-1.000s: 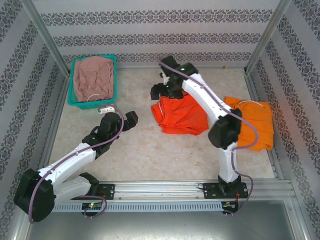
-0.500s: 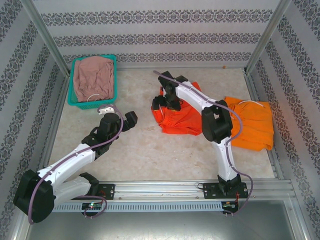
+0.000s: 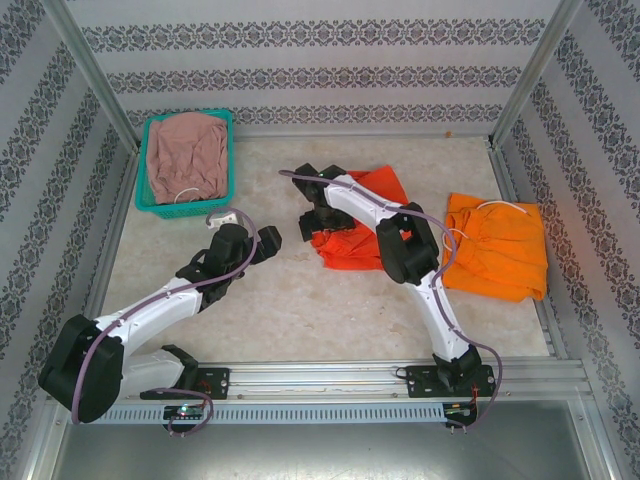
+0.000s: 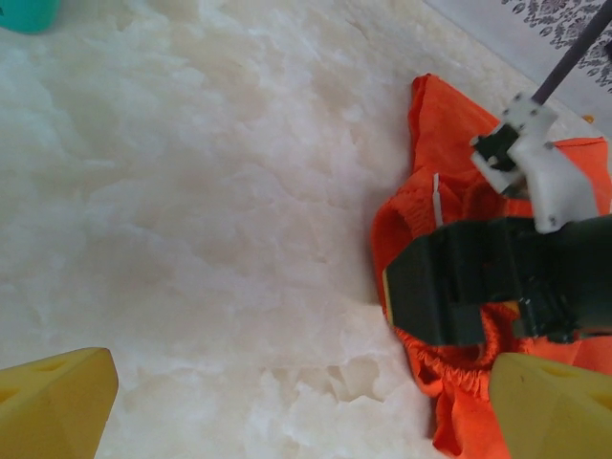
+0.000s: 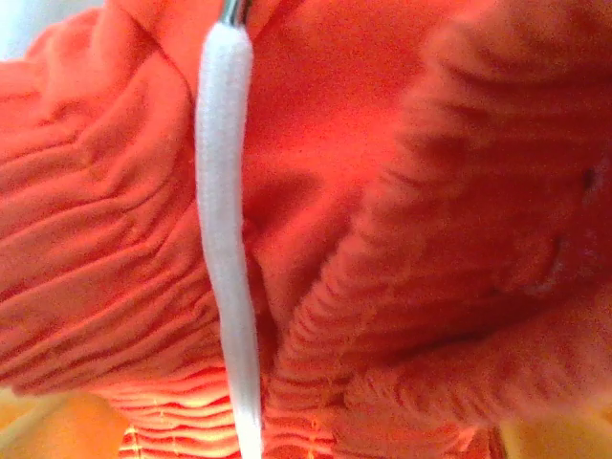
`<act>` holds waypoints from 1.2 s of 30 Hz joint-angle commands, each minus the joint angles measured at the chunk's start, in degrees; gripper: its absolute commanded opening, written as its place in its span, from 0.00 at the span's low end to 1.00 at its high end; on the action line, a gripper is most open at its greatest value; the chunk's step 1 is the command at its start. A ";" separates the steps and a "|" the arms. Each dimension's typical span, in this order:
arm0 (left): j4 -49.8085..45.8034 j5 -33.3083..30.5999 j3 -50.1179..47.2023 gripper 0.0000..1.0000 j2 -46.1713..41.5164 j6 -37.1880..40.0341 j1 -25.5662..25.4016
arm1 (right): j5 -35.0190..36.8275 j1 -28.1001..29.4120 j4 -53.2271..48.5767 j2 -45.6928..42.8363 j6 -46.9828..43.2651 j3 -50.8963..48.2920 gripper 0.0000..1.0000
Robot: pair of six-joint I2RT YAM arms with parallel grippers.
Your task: Fold and stack the shorts
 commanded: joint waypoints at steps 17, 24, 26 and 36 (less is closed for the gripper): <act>1.22 -0.71 -0.11 1.00 -3.06 -0.63 1.79 | -4.59 -2.69 0.72 -0.12 -0.93 -4.39 0.13; 0.89 -1.30 -0.79 1.00 -4.56 -0.57 2.11 | -7.23 -6.74 5.12 -13.13 -1.44 -10.36 0.00; 0.88 -1.25 -0.78 1.00 -4.70 -0.43 2.32 | -8.50 -8.53 5.83 -17.99 -1.72 -12.01 0.00; 1.36 -0.65 -0.86 1.00 -4.71 -0.69 2.87 | -14.53 -20.55 4.43 -35.45 -5.75 -16.54 0.00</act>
